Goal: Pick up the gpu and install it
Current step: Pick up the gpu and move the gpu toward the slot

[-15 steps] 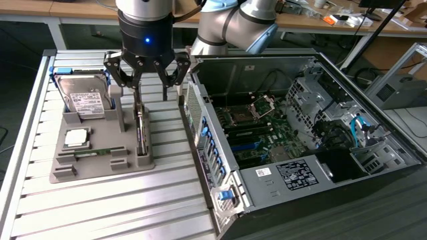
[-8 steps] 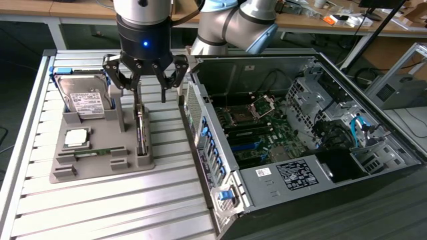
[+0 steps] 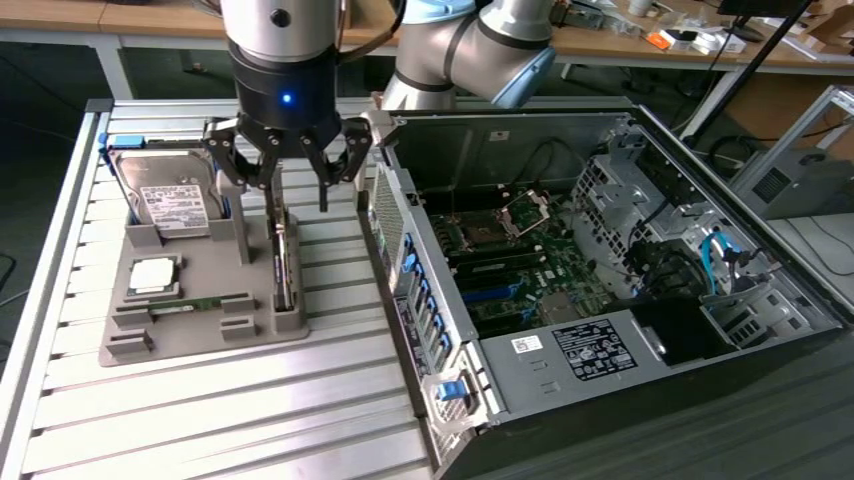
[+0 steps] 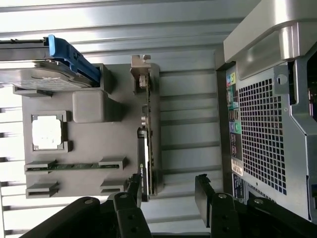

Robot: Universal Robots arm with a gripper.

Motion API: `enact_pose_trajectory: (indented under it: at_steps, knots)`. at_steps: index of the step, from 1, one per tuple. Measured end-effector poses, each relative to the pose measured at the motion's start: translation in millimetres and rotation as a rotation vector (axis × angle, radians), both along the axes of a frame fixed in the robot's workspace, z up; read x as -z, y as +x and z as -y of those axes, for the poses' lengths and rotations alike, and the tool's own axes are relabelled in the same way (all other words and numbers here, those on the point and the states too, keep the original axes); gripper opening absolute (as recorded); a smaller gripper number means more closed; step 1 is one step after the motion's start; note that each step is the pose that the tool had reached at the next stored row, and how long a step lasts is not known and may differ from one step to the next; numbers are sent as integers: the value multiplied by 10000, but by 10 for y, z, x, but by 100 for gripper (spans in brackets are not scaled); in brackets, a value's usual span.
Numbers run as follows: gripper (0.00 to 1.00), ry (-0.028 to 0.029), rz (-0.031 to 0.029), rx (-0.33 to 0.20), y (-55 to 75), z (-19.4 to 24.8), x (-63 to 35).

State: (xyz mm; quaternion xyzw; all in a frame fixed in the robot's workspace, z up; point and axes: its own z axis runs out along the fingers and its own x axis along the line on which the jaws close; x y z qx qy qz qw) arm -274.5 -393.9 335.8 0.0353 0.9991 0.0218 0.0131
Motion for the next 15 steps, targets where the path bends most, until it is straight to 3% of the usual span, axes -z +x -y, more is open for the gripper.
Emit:
enact_pose_trajectory:
  at_steps: [15]
  knots:
    - [56, 1, 0, 0, -37, -14, 136]
